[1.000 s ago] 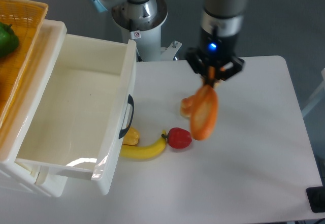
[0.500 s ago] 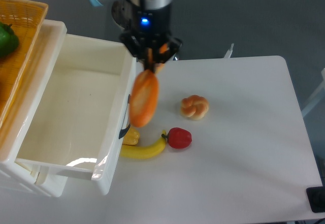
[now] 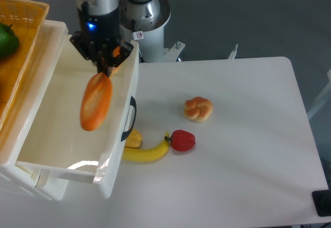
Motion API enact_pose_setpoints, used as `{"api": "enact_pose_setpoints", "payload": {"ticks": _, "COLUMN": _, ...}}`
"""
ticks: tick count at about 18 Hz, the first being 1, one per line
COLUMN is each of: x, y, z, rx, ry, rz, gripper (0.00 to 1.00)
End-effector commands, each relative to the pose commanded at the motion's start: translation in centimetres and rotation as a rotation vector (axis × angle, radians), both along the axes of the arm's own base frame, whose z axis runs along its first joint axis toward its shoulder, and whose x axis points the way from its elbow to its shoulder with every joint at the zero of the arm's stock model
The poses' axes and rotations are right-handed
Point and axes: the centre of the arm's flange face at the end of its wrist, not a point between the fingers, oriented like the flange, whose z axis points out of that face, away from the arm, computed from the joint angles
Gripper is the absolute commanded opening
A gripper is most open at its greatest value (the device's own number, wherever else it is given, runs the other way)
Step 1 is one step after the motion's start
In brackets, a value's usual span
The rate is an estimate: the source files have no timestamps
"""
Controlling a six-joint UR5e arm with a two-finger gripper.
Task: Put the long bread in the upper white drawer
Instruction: 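Carry the baguette across the table over the open white drawer, then lower the baguette into the drawer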
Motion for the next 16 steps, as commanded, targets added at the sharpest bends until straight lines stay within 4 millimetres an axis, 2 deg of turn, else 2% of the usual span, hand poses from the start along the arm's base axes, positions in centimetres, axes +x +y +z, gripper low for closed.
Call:
{"api": "enact_pose_setpoints", "payload": {"ticks": 1, "x": 0.1, "y": 0.2, "z": -0.4, "rx": -0.002, "ry": -0.009, "rz": -0.001, "gripper": 0.3}}
{"api": "enact_pose_setpoints", "payload": {"ticks": 3, "x": 0.0, "y": 0.8, "z": -1.3, "rx": -0.013, "ry": -0.022, "rz": 0.004, "gripper": 0.46}}
{"api": "enact_pose_setpoints", "payload": {"ticks": 5, "x": 0.0, "y": 1.4, "z": -2.1, "rx": -0.024, "ry": -0.031, "rz": 0.003, "gripper": 0.8}}
{"api": "enact_pose_setpoints", "payload": {"ticks": 6, "x": 0.2, "y": 1.8, "z": -2.5, "rx": -0.032, "ry": -0.034, "rz": -0.003, "gripper": 0.93}}
{"api": "enact_pose_setpoints", "payload": {"ticks": 7, "x": 0.1, "y": 1.9, "z": -2.9, "rx": -0.037, "ry": -0.038, "rz": -0.001, "gripper": 1.0}}
{"api": "enact_pose_setpoints", "payload": {"ticks": 9, "x": 0.1, "y": 2.2, "z": -3.4, "rx": -0.045, "ry": -0.047, "rz": 0.013, "gripper": 1.0}}
{"api": "enact_pose_setpoints", "payload": {"ticks": 16, "x": 0.6, "y": 2.5, "z": -3.2, "rx": -0.042, "ry": -0.045, "rz": 0.012, "gripper": 1.0}}
